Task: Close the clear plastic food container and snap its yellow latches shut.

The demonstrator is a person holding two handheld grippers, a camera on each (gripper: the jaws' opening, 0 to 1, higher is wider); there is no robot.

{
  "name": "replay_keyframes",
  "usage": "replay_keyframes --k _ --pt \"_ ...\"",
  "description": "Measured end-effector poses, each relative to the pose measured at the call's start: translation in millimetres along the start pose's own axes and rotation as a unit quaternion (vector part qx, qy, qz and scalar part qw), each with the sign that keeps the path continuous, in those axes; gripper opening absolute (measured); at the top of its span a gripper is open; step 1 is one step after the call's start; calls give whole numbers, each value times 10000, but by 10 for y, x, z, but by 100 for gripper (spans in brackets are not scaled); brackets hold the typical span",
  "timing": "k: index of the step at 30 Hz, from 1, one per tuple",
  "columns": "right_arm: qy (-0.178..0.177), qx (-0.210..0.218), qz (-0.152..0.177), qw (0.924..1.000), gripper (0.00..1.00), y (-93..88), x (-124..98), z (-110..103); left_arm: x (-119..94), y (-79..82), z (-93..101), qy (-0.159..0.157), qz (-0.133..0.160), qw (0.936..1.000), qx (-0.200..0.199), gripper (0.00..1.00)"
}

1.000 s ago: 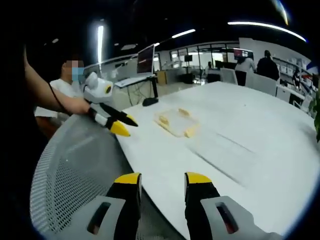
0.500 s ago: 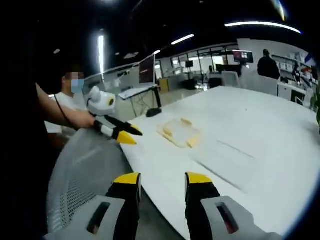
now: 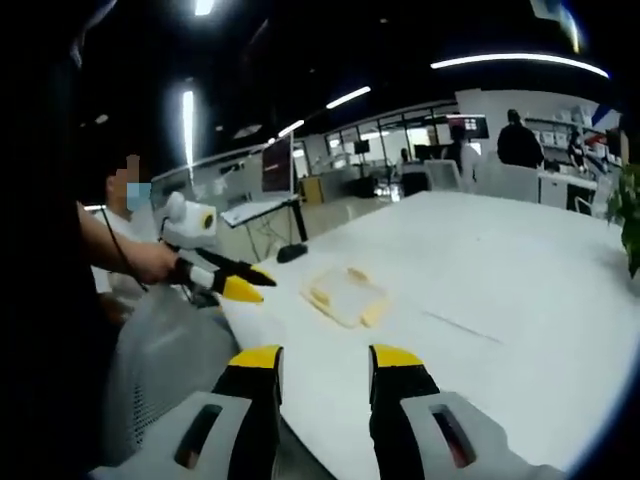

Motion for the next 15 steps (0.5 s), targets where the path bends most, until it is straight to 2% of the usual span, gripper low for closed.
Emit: replay_keyframes --k 3,6,9,15 --pt "38 174 74 9998 33 72 25 20 3 7 -2 -20 -115 9999 58 46" --pt "80 280 219 9993 33 177 52 10 -22 35 4 -128 -41 9999 47 47" --pt "89 220 336 9992 33 270 91 -17 -37 86 7 -165 16 9998 50 51" --pt "101 186 341 9992 33 319 150 -37 -66 179 -24 -229 67 9996 117 51"
Point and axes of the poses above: the point that each gripper's makers call its tool centre point, and the gripper's own axes: x roughly forward along the fingers, z roughly to its right, y roughly out of its top, the point moved 9 cm from there along -x, roughly backward along the fingers, and after that the axes turned 14 degrees about -z, right-handed, at the moved point
